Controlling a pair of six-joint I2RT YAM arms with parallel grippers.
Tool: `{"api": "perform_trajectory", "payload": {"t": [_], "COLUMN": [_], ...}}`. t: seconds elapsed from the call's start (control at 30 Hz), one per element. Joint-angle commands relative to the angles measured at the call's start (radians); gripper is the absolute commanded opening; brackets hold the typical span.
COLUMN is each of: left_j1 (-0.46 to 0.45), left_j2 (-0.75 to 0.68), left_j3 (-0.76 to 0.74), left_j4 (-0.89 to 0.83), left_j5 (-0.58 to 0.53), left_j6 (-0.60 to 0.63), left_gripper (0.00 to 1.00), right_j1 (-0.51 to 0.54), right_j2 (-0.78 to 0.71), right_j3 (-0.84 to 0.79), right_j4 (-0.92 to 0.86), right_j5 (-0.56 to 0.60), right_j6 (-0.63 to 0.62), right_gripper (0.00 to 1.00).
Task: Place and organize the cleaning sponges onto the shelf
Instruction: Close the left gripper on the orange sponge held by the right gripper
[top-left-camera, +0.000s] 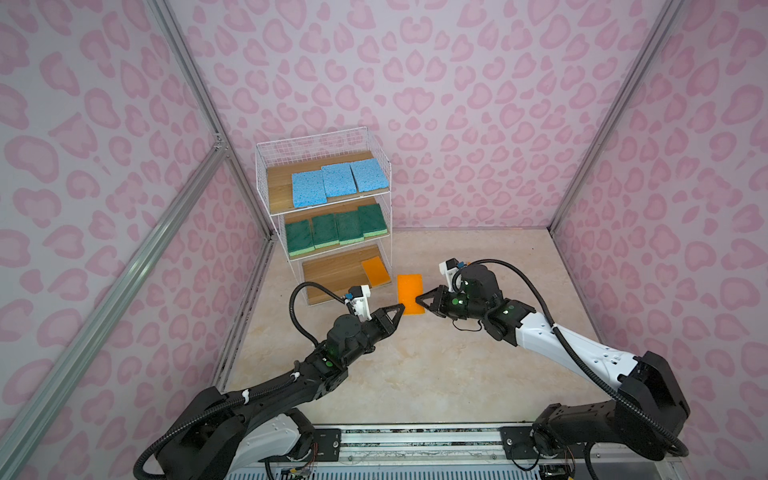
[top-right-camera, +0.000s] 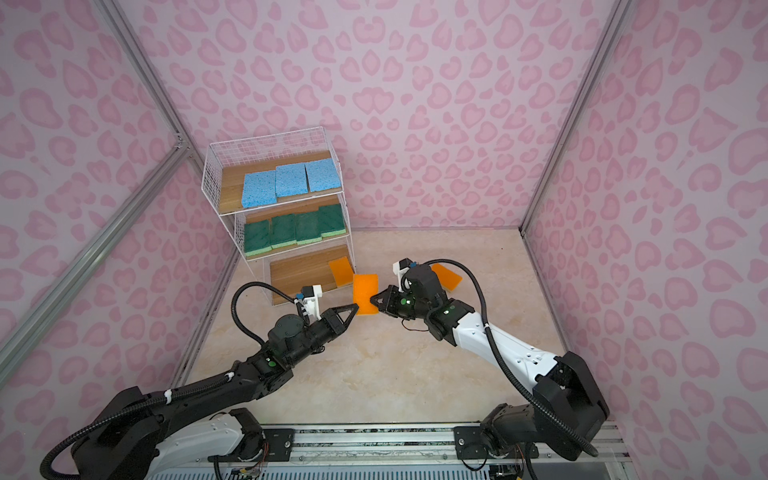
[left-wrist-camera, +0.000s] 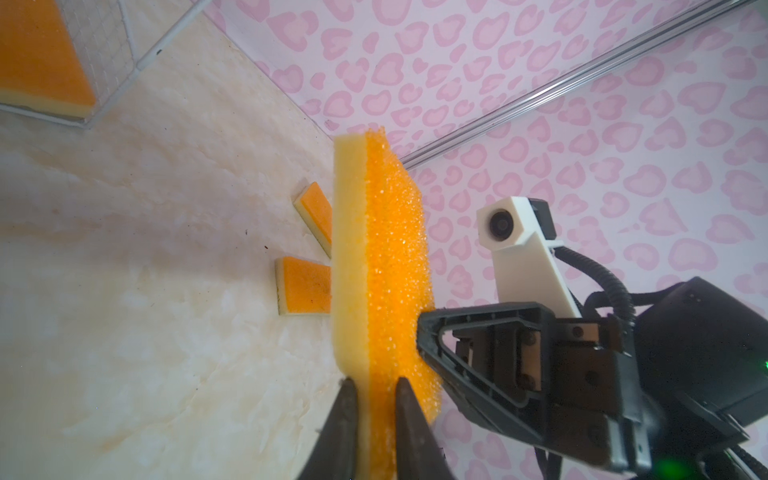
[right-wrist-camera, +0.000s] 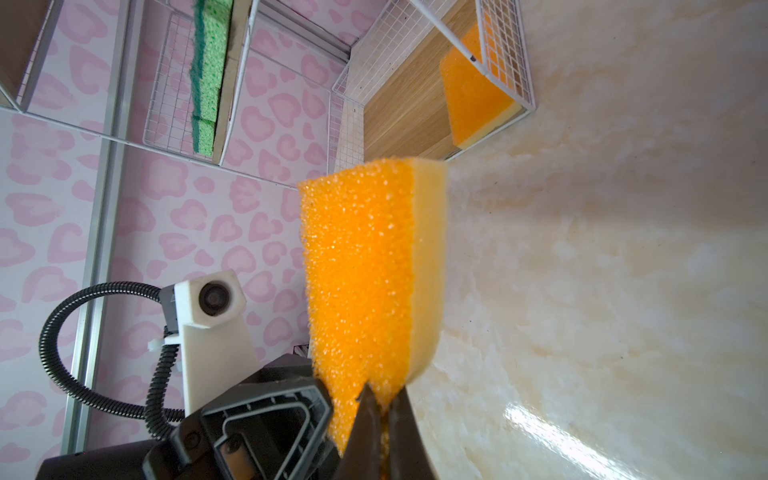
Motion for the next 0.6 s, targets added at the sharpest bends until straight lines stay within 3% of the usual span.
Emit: {"api": "perform_trajectory", "payload": {"t": [0.0,0.07,0.17,0.57], "left_j1": [-0.001,-0.001,0.000,-0.001], "left_j2": [0.011,0.014,0.029,0.128], "left_j3": [-0.014,-0.021,-0.012,0.035], "left_j4": [0.051,0.054,0.065,0.132], "left_j5": [0.008,0.003,0.005,0.022], "left_j6": [-0.017,-0.016,-0.021,-0.056], "left_gripper": [0.35,0.41,0.42,0.23], "right_j1": [-0.016,-0.028,-0.039,-0.040], "right_j2": [-0.002,-0.007,-0.013,0.010], "right_j3": [-0.013,-0.014,-0.016,-0.039], "right_j4": [0.056,0.056,0.056,0.098], "right_j5": [-0.034,-0.040,-0.046,-0.074], "right_j6": [0.012,0.012,0.012,0.028], "right_gripper": [0.04,0.04,0.04,0.04]}}
